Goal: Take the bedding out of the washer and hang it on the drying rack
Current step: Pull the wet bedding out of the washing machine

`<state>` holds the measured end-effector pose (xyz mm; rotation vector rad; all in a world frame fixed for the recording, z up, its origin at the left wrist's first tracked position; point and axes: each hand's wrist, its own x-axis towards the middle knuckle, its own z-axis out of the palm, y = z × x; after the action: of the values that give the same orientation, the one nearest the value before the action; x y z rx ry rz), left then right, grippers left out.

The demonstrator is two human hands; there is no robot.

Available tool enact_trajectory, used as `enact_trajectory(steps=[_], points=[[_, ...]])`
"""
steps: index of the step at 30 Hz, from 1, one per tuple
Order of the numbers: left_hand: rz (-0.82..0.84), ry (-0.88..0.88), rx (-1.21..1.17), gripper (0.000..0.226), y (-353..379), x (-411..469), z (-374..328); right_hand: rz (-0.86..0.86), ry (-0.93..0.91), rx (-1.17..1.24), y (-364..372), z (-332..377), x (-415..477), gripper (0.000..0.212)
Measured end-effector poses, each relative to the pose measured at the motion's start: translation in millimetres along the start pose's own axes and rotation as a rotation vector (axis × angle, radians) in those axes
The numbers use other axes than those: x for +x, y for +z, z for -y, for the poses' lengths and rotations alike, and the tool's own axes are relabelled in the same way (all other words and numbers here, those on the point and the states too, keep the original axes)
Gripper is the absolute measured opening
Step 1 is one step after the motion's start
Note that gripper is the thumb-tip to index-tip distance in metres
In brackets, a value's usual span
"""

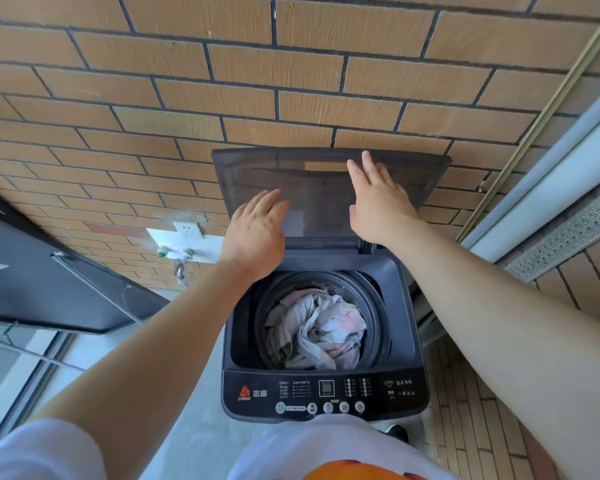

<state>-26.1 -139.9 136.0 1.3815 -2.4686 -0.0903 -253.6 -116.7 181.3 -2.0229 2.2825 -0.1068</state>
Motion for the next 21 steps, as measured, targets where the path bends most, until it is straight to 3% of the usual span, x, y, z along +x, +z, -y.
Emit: enact_trajectory(steps=[5,9,14,17,21], points=[[0.231,-0.055,-0.039,0.058,37.1,-40.2,-3.0,-0.016,-0.039,-0.039,14.9,3.2,-10.1,0.083],[0.232,-0.117,-0.038,0.066,40.4,-52.4,-1.5,-0.009,-0.027,-0.015,40.3,7.3,-26.8,0.08],[0.111,-0.066,0.119,0.075,20.6,-18.7,7.5,0.262,0.008,-0.013,80.8,8.8,-54.2,0.077],[0.218,0.008,0.255,0.077,21.8,10.4,12.5,0.413,-0.008,-0.019,99.9,7.9,-69.3,0.074],[0.364,0.046,0.355,0.082,33.6,36.9,21.5,0.429,-0.017,-0.017,106.1,5.7,-77.6,0.073]])
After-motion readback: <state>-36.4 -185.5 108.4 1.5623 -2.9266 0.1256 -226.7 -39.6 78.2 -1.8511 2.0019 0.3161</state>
